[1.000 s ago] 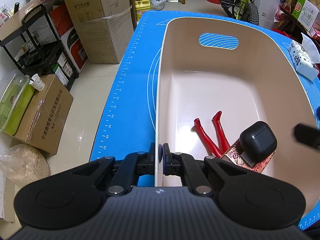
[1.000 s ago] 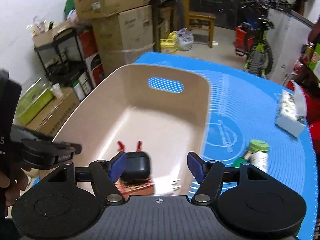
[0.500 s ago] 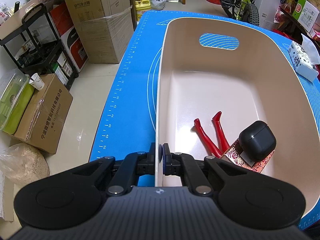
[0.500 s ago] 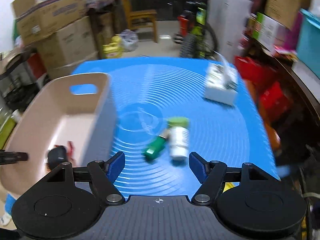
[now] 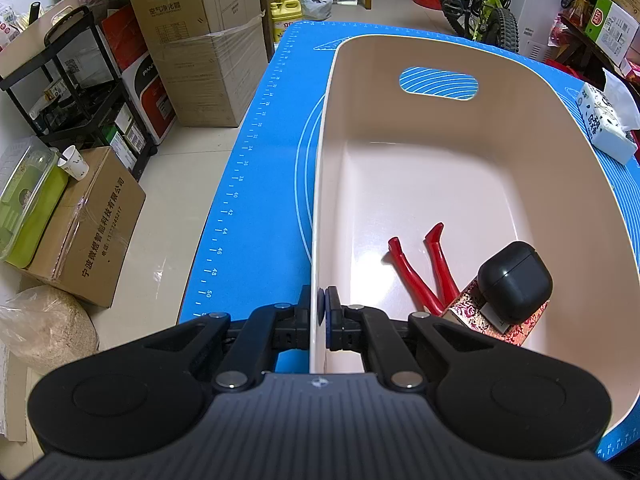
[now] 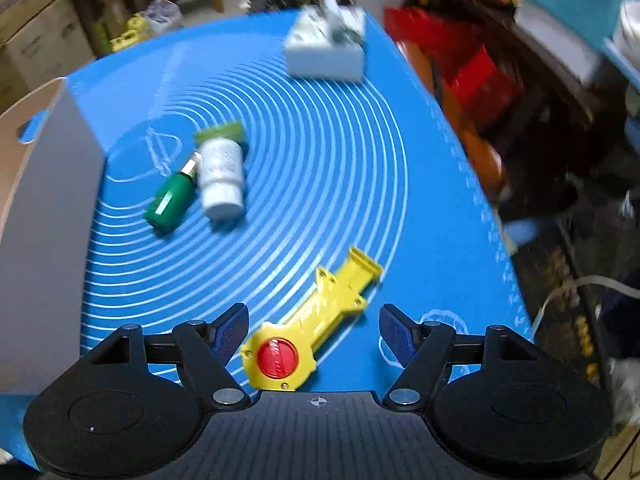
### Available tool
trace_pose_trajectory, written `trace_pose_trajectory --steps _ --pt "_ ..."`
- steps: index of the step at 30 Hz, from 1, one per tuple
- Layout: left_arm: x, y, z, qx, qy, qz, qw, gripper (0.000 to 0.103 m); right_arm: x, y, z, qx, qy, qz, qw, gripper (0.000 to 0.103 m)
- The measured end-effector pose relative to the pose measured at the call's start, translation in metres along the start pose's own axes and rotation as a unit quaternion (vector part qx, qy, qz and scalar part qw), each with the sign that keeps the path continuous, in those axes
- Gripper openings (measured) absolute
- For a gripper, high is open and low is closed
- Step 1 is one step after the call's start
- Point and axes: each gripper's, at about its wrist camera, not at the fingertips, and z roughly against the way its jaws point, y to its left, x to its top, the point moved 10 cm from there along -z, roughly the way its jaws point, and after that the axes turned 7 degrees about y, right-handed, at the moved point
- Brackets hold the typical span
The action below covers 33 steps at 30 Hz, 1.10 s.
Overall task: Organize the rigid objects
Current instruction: 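Grasp the yellow toy with red knob on the mat with the right gripper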
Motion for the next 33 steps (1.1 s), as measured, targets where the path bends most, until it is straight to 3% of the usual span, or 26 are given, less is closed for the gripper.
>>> trace_pose_trajectory --steps 12,20,25,33 --pt "0.0 0.001 0.0 0.001 0.0 0.0 1.0 0.007 0.003 -0.015 -0.039 0.026 0.033 -0.086 0.995 0.075" --pt "0.0 0.001 0.0 0.0 0.0 0.0 1.0 0.007 0.002 -0.006 -0.043 -0.003 0.022 -0.045 0.999 0.053" --pt "-0.001 0.001 0.0 0.001 0.0 0.001 1.0 0.007 0.002 -0.003 -0.039 0.006 0.016 -0.033 0.999 0.036" --pt "-0.001 0.001 0.0 0.001 0.0 0.001 1.0 0.007 0.009 0.007 -0.021 0.013 -0.017 -0.014 1.0 0.036"
